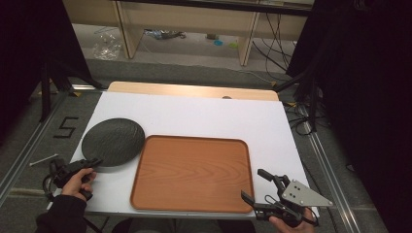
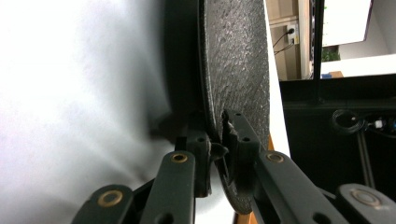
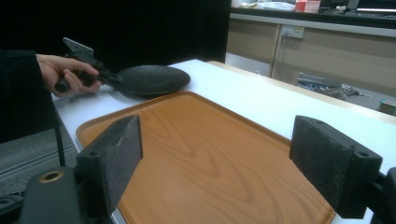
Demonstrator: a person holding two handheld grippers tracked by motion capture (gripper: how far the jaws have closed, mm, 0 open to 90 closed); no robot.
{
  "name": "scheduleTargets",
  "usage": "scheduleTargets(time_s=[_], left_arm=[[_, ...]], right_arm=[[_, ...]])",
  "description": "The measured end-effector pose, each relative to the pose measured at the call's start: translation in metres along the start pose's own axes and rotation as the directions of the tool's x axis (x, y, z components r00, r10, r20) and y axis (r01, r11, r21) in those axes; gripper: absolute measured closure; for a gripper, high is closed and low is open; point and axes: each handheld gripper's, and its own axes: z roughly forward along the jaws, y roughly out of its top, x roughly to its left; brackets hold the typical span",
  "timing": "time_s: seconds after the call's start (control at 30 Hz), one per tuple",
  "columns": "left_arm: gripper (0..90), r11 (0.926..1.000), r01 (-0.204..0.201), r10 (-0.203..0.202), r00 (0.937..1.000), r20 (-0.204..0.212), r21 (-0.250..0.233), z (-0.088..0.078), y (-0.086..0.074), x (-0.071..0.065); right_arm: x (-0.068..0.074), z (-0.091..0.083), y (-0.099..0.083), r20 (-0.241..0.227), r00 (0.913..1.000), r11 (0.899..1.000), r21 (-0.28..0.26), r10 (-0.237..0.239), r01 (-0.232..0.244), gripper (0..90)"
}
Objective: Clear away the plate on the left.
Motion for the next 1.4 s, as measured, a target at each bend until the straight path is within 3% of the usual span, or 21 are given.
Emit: scheduleTargets(time_s=[0.13,0.33,0.37,0.47,0.6,0.7,0.73,0.83,1.07,1.1,1.17,1.23,1.3,1.33,1.4], left_arm=[[82.7,0.9995,0.029,-0.028,0.9994,0.02,-0.016,-0.0007,0.0011,0.0015],[84.1,0.9989,0.038,-0.037,0.9989,0.028,-0.028,-0.002,0.0005,0.0019],[84.3,0.9983,0.049,-0.048,0.9984,0.031,-0.033,-0.0021,0.0007,0.0025],[84.7,0.9968,0.064,-0.063,0.9975,0.031,-0.047,-0.0029,0.0013,0.0026],[85.2,0.9958,0.064,-0.062,0.9976,0.03,-0.066,-0.0041,0.0027,0.0042],[85.7,0.9937,0.069,-0.067,0.9973,0.031,-0.088,-0.0065,0.0041,0.0059],[85.8,0.9944,0.067,-0.064,0.9974,0.034,-0.082,-0.0069,0.0043,0.0065],[85.6,0.9932,0.076,-0.073,0.9967,0.037,-0.088,-0.0072,0.0042,0.0056],[85.3,0.9925,0.074,-0.07,0.9966,0.043,-0.097,-0.0084,0.004,0.0044],[85.4,0.9906,0.094,-0.089,0.9947,0.051,-0.1,-0.0082,0.0036,0.0044],[85.1,0.9905,0.095,-0.09,0.9946,0.051,-0.099,-0.0085,0.0032,0.0044],[84.9,0.9906,0.094,-0.089,0.9945,0.055,-0.1,-0.0089,0.0034,0.0017],[84.7,0.9911,0.09,-0.084,0.9948,0.057,-0.099,-0.0089,0.0035,0.0008],[84.7,0.9913,0.089,-0.083,0.9947,0.06,-0.097,-0.0091,0.0035,0.0001],[83.5,0.9914,0.096,-0.089,0.9927,0.081,-0.088,-0.0087,0.0031,-0.0016]], right_arm=[[-0.0008,0.0009,0.0002,-0.006,0.9999,1.0,-0.017,-0.014,0.014,18.5],[0.0001,0.0003,0.0,-0.007,1.0,1.0,0.0,-0.001,0.001,18.7],[-0.0006,0.0022,-0.0007,-0.019,0.9998,1.0,-0.021,-0.007,0.006,18.8],[-0.0007,-0.0003,0.0001,0.0,0.9999,1.0,-0.009,-0.013,0.013,18.8],[-0.0001,-0.0001,-0.0002,-0.002,1.0,1.0,-0.003,-0.007,0.007,18.9],[-0.0004,0.0021,-0.0006,-0.01,0.9999,1.0,-0.026,-0.013,0.013,18.9],[-0.0005,-0.0017,0.0004,0.0,0.9998,1.0,0.019,-0.019,0.019,18.9],[-0.0002,0.0007,0.0,-0.009,0.9999,1.0,-0.017,-0.013,0.013,18.9],[0.0005,0.0003,0.0005,-0.019,0.9998,1.0,0.005,-0.004,0.005,18.9],[0.0001,0.0012,-0.0006,-0.018,0.9998,1.0,-0.013,-0.01,0.01,18.8],[0.0014,-0.0003,-0.0002,-0.01,1.0,1.0,0.005,0.002,-0.002,18.8],[-0.0005,0.0019,-0.0005,-0.011,0.9998,1.0,-0.024,-0.014,0.014,18.8],[-0.0004,-0.0006,0.0001,-0.005,0.9998,1.0,0.006,-0.017,0.017,18.8],[0.0014,0.0,-0.0002,-0.015,0.9999,1.0,0.002,0.005,-0.005,18.8],[0.0009,0.0006,0.0,-0.029,0.9996,1.0,0.006,0.003,-0.003,18.8]])
